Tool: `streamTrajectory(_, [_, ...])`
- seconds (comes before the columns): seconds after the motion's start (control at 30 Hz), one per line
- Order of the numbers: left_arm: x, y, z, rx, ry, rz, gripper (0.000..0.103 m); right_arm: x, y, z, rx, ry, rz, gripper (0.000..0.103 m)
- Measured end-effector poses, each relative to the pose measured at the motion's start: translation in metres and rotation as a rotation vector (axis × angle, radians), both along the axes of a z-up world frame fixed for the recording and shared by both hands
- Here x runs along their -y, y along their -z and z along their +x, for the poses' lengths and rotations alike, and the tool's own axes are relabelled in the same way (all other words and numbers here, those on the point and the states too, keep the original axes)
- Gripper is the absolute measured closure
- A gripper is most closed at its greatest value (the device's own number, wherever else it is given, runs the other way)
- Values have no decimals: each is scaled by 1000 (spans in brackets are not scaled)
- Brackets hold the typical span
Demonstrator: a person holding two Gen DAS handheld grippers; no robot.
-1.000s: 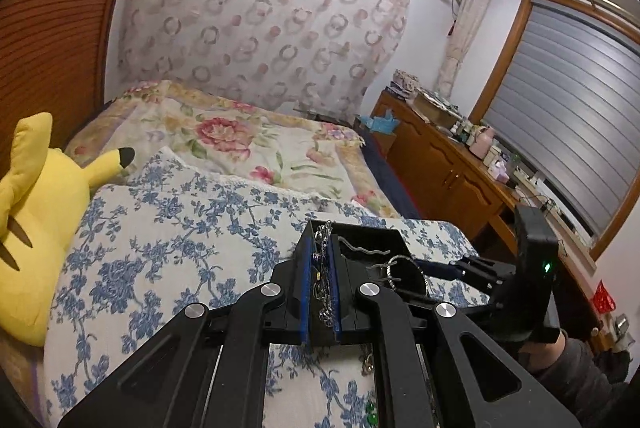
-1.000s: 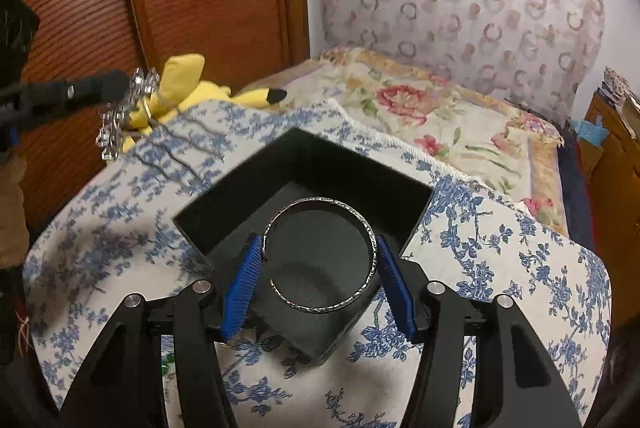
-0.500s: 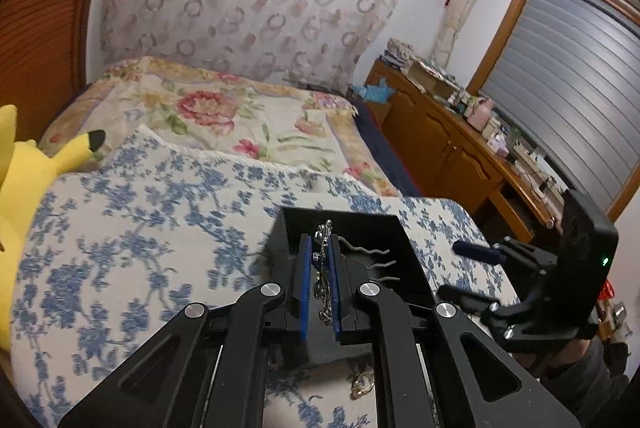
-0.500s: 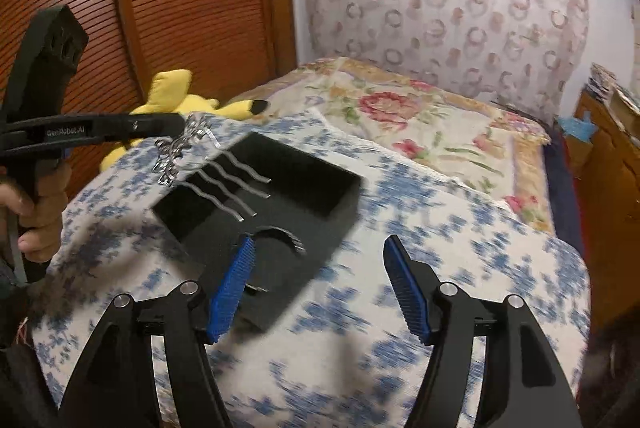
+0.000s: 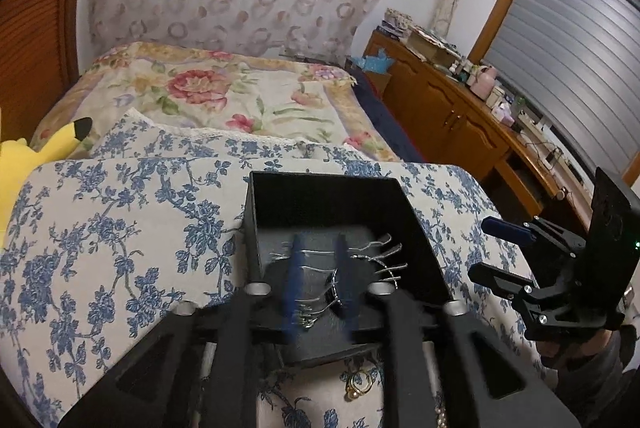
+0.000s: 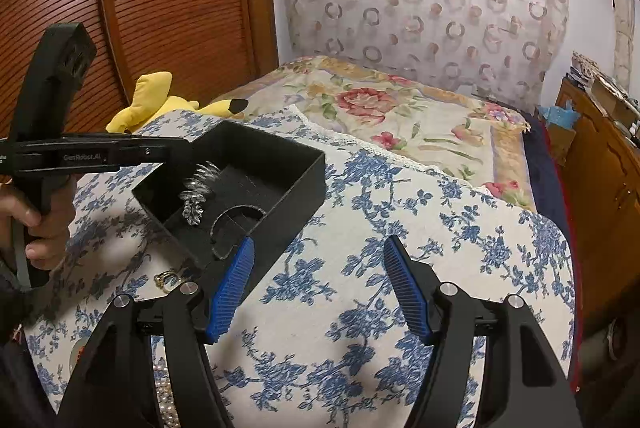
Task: Organize jewelry
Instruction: 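Lower the silver hairpins into the black box and open the left tool, then grasp the brown wooden bead bracelet with the right tool and lift it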
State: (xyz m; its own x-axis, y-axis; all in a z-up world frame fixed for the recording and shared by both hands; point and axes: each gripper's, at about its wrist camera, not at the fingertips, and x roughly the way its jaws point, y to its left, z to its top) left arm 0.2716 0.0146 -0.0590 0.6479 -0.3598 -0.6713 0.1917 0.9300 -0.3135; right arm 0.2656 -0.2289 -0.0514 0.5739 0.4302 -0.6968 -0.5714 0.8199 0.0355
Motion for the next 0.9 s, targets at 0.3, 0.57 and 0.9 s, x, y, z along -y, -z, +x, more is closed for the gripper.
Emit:
streamTrajectory(0.3, [-2, -12, -42, 58, -11, 50, 54, 1, -6, -33, 17, 19, 19, 33])
streamTrajectory(0.57, [-6, -1, -101, 57, -12, 74, 40, 4, -8, -82, 25, 27, 43, 33])
streamTrajectory(0.9, [-4, 9, -157, 99, -19, 126, 16, 9, 23, -139, -47, 32, 55, 43])
